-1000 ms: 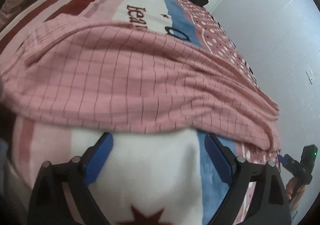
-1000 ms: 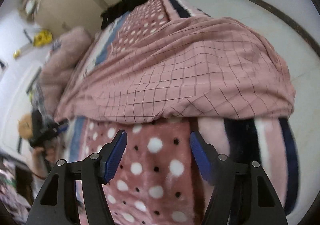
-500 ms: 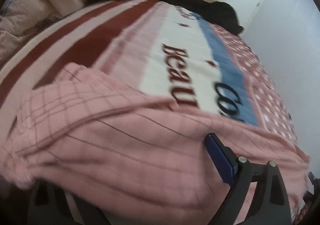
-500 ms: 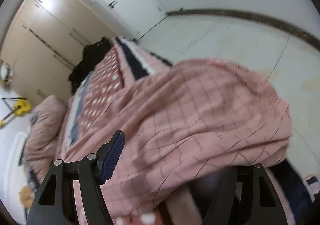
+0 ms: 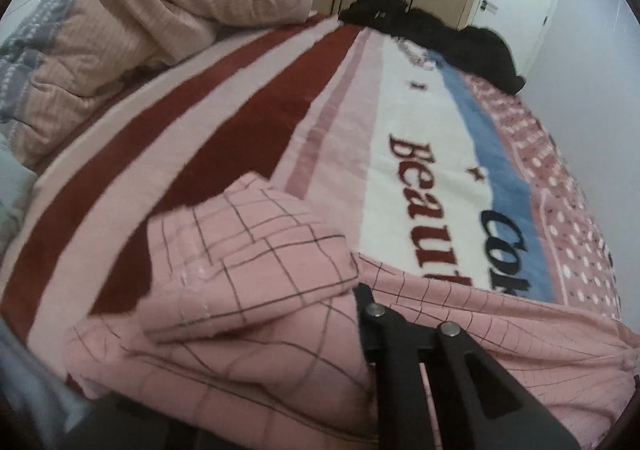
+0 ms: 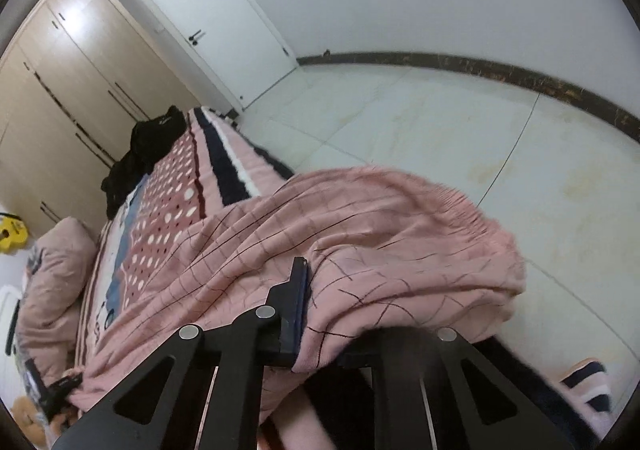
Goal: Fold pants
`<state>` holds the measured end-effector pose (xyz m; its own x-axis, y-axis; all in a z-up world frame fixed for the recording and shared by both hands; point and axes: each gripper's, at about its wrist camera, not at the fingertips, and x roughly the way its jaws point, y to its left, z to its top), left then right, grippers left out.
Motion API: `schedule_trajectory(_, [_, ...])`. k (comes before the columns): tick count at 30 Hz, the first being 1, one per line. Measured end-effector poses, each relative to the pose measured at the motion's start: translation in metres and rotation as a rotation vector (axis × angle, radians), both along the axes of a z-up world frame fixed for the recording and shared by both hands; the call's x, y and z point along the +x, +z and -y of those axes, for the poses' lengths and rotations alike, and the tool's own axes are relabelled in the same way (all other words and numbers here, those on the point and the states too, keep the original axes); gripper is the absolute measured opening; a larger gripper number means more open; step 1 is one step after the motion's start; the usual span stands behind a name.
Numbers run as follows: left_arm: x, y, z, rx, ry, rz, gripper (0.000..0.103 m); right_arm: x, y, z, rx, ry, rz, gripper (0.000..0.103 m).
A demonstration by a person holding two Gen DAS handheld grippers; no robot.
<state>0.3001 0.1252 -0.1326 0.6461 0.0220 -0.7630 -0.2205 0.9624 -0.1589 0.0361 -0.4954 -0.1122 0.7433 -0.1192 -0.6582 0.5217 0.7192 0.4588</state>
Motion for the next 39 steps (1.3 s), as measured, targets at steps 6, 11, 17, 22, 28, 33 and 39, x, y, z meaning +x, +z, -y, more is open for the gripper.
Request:
schedule_trajectory(6, [-0.042, 0.046, 0.022, 0.056, -0.068, 0.084, 0.010, -0.029, 0.012, 0.014, -0.027, -0.037, 0.005, 0.005])
schedule_trajectory(11, [-0.089, 0.084, 0.027, 0.030, -0.122, 0.125, 0.010, -0.046, 0.015, 0.024, -0.012, -0.047, -0.008, 0.005])
schedule_trajectory(17, [-0.113, 0.064, 0.036, 0.085, -0.188, 0.023, 0.016, -0.053, 0.011, 0.018, -0.067, 0.019, -0.085, 0.010])
schedule_trajectory(22, [-0.117, 0.059, 0.025, 0.074, -0.172, 0.028, 0.067, -0.058, 0.015, 0.001, -0.106, 0.096, -0.111, 0.042])
schedule_trajectory(28, [-0.131, 0.097, 0.004, 0.082, -0.111, 0.132, 0.077, -0.090, 0.041, -0.033, -0.187, 0.197, -0.151, 0.047])
schedule_trajectory(33, [-0.150, 0.119, -0.013, 0.020, -0.102, 0.157, 0.084, -0.108, 0.061, -0.061, -0.208, 0.276, -0.098, 0.049])
schedule_trajectory(39, [-0.191, 0.096, 0.002, -0.006, -0.211, 0.079, 0.084, -0.102, 0.067, -0.105, -0.199, 0.441, -0.050, 0.049])
